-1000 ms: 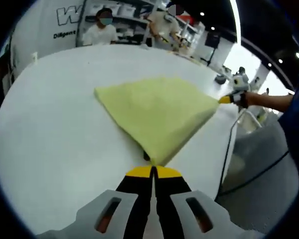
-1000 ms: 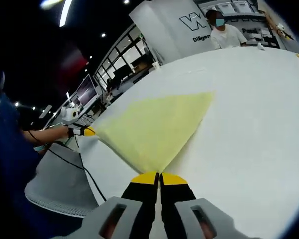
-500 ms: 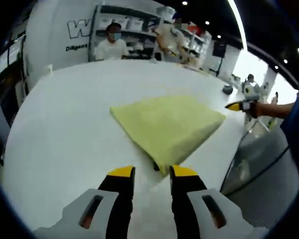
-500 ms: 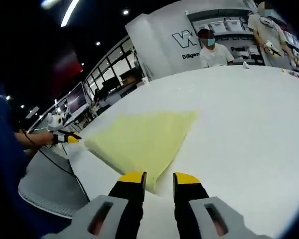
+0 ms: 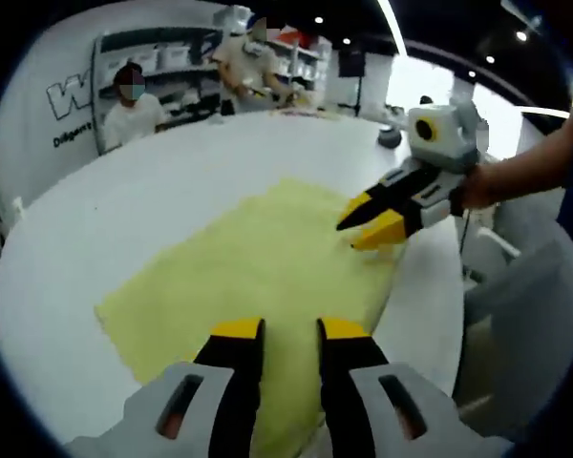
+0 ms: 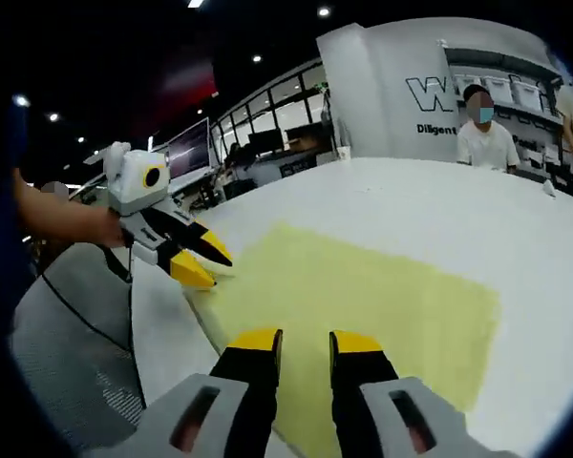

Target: Fold the garment on the visible template until the final outline fits inside the template.

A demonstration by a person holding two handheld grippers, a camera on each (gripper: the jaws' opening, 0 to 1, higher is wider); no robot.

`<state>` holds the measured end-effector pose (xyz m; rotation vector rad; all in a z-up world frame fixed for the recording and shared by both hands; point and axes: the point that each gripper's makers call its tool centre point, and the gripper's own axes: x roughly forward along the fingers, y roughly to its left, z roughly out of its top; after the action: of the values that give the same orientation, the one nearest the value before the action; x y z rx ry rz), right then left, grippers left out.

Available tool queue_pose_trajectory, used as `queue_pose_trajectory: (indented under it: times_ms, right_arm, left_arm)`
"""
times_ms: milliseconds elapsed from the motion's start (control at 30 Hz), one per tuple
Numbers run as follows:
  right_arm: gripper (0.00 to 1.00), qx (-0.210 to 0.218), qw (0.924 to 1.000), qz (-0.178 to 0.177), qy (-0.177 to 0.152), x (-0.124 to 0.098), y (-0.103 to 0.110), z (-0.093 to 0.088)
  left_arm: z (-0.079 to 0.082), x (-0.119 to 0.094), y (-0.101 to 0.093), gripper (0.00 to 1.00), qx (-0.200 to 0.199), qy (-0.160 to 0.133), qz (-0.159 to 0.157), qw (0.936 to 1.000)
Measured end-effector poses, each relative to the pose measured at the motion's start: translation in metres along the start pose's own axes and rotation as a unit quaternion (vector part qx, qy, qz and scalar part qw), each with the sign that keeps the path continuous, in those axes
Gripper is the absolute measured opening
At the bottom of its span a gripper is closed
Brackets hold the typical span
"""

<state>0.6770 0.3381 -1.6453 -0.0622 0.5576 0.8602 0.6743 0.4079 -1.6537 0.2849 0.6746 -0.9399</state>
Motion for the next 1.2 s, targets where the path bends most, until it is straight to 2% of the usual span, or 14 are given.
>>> queue_pose_trajectory:
  times_ms: [100, 167, 267, 300, 367, 433, 500, 633, 700, 767, 833, 867, 1033, 1200]
  right_arm:
    - [0.18, -0.02, 0.9997, -0.002, 0.012, 0.014, 0.0, -0.005]
    - [0.19, -0.022, 0.9996, 0.0, 0.016, 0.02, 0.001, -0.009]
    - [0.23, -0.037, 0.9991, -0.007, 0.021, 0.026, -0.001, -0.017]
    - [0.28, -0.037, 0.999, -0.013, 0.019, 0.026, -0.006, -0.019]
    - [0.38, -0.041, 0.9988, -0.026, 0.005, 0.023, -0.012, -0.014]
    - [0.56, -0.054, 0.9974, -0.047, 0.009, 0.021, -0.024, -0.014]
    - [0.67, -0.049, 0.9978, -0.045, 0.0, 0.018, -0.032, -0.013]
    - [0.71, -0.063, 0.9977, -0.024, 0.0, 0.016, -0.031, -0.014]
    - [0.86, -0.08, 0.9966, -0.021, 0.001, 0.009, -0.038, -0.016]
    - [0.93, -0.042, 0.9984, -0.038, -0.002, 0.005, -0.055, -0.021]
    - [0.92, -0.081, 0.9965, -0.01, -0.018, 0.003, -0.055, -0.018]
    - [0.92, -0.075, 0.997, -0.017, 0.001, -0.007, -0.058, -0.03]
    - [0.92, -0.077, 0.9968, -0.01, 0.019, -0.023, -0.066, -0.035]
    - [0.91, -0.091, 0.995, -0.007, 0.04, -0.044, -0.083, -0.051]
  left_arm:
    - [0.001, 0.005, 0.001, 0.18, 0.001, -0.003, -0.001, 1.0]
    - [-0.009, 0.013, 0.01, 0.19, 0.0, 0.004, 0.004, 1.0]
    - [-0.015, 0.014, 0.004, 0.23, 0.025, 0.015, 0.006, 0.9996]
    - [-0.022, 0.015, 0.006, 0.25, 0.032, 0.014, 0.007, 0.9994]
    - [-0.019, 0.014, 0.013, 0.33, 0.034, -0.005, 0.022, 0.9992]
    - [-0.017, 0.011, 0.027, 0.53, 0.026, -0.016, 0.054, 0.9981]
    - [-0.021, 0.008, 0.04, 0.67, 0.01, -0.022, 0.072, 0.9971]
    - [-0.029, 0.003, 0.041, 0.72, -0.005, -0.023, 0.052, 0.9984]
    - [-0.037, -0.006, 0.047, 0.75, -0.003, -0.03, 0.056, 0.998]
    - [-0.045, -0.012, 0.054, 0.76, -0.023, -0.034, 0.056, 0.9975]
    - [-0.05, -0.015, 0.058, 0.76, -0.016, -0.042, 0.055, 0.9974]
    - [-0.052, -0.019, 0.057, 0.75, -0.016, -0.044, 0.05, 0.9976]
    - [-0.059, -0.026, 0.059, 0.75, -0.016, -0.033, 0.047, 0.9982]
    - [-0.071, -0.039, 0.067, 0.76, -0.017, -0.017, 0.048, 0.9986]
